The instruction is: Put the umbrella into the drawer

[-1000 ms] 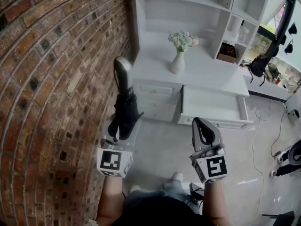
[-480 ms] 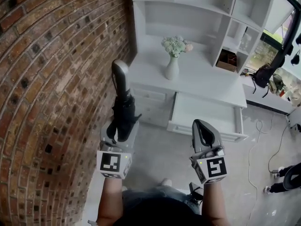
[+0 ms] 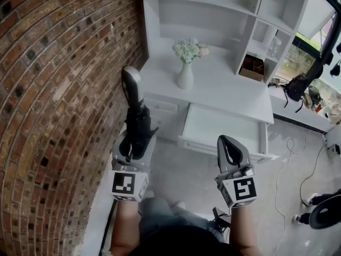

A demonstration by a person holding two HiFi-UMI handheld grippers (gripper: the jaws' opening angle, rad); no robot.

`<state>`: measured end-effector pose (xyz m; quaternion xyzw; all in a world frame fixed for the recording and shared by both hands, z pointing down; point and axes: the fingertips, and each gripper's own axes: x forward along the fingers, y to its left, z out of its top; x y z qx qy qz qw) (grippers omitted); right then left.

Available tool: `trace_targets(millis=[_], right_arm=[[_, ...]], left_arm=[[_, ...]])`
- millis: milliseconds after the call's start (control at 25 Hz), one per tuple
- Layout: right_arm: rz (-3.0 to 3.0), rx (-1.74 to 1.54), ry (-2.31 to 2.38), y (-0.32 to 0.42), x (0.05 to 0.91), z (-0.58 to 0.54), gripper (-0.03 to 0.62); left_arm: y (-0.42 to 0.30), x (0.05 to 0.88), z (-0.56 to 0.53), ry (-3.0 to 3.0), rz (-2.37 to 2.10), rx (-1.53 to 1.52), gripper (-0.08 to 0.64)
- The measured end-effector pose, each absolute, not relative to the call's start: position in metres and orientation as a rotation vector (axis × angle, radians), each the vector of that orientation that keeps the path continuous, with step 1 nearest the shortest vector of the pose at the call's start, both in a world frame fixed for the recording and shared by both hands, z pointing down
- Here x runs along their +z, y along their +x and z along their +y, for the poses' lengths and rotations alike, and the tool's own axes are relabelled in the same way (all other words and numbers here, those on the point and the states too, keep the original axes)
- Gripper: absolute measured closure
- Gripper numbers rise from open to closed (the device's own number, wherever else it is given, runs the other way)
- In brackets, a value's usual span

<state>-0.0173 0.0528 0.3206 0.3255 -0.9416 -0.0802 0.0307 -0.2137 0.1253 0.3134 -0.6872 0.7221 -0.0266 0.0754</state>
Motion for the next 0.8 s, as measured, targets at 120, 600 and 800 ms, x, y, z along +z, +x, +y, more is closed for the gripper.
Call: trace_targets(millis=[120,600,800], right_arm=[[-2.888,-0.224,1.03,-0.006,0.327,0.046,0.589],[-2.802,-0.183,1.238,0.053,0.334,0.015,0.589],[-2.749,-0.17,1.329,0.075,0.335,-0.003,0.589]], left_arm=[[-0.204,0.317,0.117,-2.079,2.149,-0.101,0.321],[-0.156,0.323,0.056,-2.227,1.997,-0.136,0.321],[-0.137,0.327,0.023,-2.297,1.915,-0.139,0.321]])
